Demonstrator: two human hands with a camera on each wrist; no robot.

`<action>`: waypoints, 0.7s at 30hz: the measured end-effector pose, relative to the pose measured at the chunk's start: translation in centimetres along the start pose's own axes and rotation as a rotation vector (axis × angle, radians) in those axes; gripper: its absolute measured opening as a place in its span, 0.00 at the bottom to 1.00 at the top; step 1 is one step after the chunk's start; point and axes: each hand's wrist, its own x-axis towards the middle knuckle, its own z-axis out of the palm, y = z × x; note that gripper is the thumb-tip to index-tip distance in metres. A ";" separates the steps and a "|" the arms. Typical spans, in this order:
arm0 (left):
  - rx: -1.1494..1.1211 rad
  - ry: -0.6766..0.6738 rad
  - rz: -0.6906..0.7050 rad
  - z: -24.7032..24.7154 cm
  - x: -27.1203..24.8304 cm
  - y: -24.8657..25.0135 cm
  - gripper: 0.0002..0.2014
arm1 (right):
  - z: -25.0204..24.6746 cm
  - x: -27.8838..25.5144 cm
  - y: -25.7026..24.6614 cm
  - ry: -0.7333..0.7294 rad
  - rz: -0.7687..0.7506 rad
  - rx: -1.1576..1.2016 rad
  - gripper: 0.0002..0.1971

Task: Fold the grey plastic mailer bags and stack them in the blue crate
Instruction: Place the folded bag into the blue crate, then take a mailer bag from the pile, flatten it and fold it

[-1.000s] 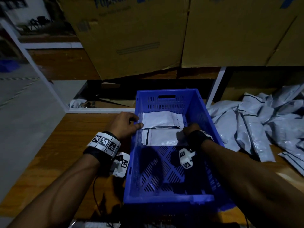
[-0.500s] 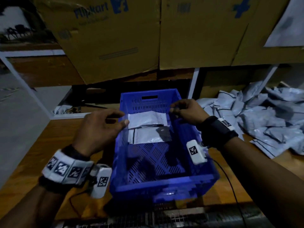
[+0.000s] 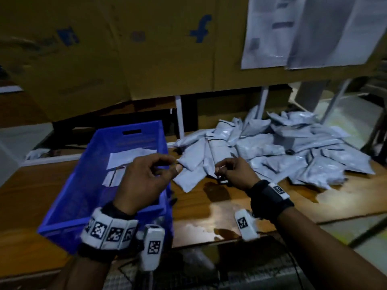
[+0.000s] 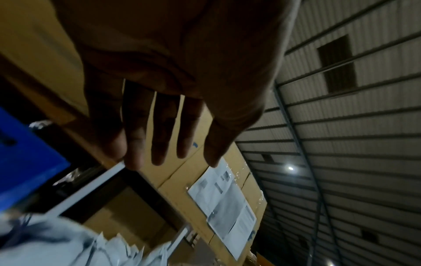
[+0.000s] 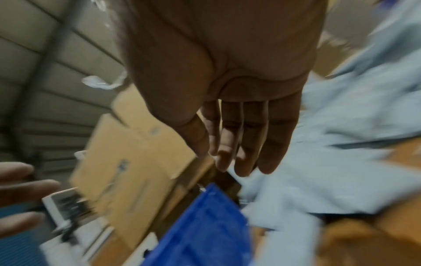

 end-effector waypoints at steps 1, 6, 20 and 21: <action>-0.024 0.008 -0.019 2.1 0.3 -0.2 0.12 | -1.1 -0.3 1.1 0.009 0.009 -0.019 0.05; -0.182 0.026 -0.229 11.5 2.8 -2.3 0.07 | -4.1 1.0 6.1 0.061 0.089 -0.019 0.02; -0.179 0.114 -0.551 28.9 17.9 -13.6 0.21 | -3.1 15.9 14.5 0.025 0.211 -0.160 0.10; -0.185 0.095 -0.581 29.3 18.4 -13.7 0.21 | -2.7 16.8 14.9 0.001 0.233 -0.167 0.12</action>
